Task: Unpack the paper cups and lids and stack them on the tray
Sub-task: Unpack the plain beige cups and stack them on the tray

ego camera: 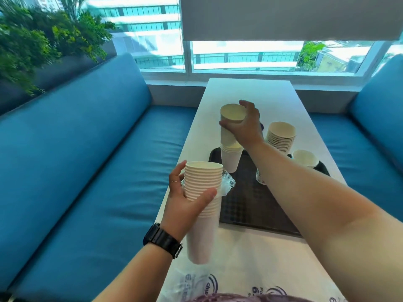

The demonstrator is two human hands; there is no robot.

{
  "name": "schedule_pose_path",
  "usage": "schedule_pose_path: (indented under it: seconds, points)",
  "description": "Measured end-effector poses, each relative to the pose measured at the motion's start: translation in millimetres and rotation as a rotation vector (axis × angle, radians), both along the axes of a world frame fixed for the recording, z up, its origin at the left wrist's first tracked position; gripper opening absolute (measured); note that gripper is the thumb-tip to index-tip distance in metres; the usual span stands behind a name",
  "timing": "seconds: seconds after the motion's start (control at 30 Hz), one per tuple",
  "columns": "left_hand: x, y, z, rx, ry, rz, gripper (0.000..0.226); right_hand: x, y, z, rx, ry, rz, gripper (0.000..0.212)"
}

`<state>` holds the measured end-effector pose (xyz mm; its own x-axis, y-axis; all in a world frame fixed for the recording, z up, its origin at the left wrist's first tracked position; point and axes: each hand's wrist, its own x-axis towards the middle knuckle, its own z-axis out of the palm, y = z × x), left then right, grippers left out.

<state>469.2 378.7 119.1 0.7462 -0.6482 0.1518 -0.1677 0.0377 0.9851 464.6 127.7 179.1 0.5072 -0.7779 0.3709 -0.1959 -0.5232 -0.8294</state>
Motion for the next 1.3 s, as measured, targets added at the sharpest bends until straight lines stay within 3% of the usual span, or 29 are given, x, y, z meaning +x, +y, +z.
schedule_pose_path:
  seconds: [0.33,0.53,1.07,1.2,1.3]
  points:
    - [14,-10,-10,0.023,0.062,0.009,0.090,1,-8,-43,-0.054,0.070,-0.033,0.043]
    - [18,-14,-14,0.034,0.068,0.034,0.087,3,-8,-35,-0.122,0.177,-0.010,0.038]
    - [19,-12,-10,0.018,0.095,0.059,0.084,-23,11,-80,-0.094,0.568,0.035,0.053]
    - [18,-10,-7,0.008,0.088,0.051,0.082,-27,8,-78,-0.067,0.579,0.053,0.059]
    - [17,-9,-5,0.004,0.079,0.053,0.083,-32,14,-68,-0.069,0.482,0.051,0.061]
